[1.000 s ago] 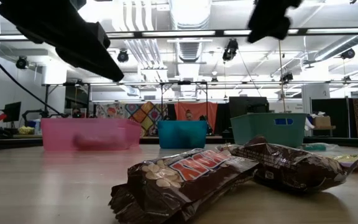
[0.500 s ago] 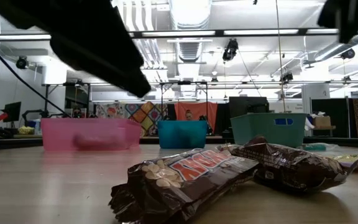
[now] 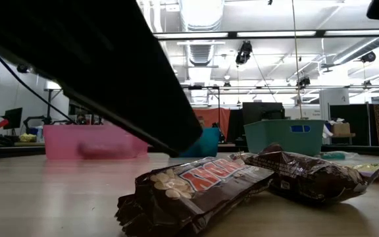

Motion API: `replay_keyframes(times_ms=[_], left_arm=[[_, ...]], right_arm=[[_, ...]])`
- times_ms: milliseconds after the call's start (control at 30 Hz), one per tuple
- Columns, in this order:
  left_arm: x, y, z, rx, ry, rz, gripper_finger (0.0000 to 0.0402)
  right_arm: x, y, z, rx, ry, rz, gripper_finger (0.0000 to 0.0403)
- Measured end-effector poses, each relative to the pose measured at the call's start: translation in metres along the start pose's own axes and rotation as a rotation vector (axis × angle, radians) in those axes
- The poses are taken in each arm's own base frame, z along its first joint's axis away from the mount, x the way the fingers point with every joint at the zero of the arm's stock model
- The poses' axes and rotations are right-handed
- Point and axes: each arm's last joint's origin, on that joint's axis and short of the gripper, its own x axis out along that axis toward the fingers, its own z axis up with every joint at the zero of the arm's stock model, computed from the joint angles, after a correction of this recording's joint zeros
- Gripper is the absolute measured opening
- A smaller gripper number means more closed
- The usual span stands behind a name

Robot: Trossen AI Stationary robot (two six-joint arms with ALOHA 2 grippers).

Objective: Sort candy
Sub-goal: Put the chocolate bar into the red bin

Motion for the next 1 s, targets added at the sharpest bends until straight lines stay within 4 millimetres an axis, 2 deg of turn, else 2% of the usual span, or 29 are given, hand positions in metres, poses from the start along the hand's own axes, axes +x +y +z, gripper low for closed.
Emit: replay_keyframes(times_ms=[267,500,667,1000], left_arm=[[0.009,0.002,-0.005,-0.015,-0.017,0.045,0.0259],[0.016,0.004,-0.008,-0.031,-0.016,0.051,0.026],[0.017,0.005,-0.009,-0.03,-0.012,0.056,0.0218],[0.017,0.005,-0.01,-0.025,0.0,0.059,0.0081]], right_arm=[[0.0,0.002,-0.003,0.003,-0.003,-0.001,0.0155],[0.0,0.001,-0.003,-0.001,-0.02,-0.013,0.0155],[0.0,0.001,-0.003,-0.002,-0.024,-0.016,0.0152],[0.0,0.001,-0.002,-0.012,-0.043,-0.027,0.0148]])
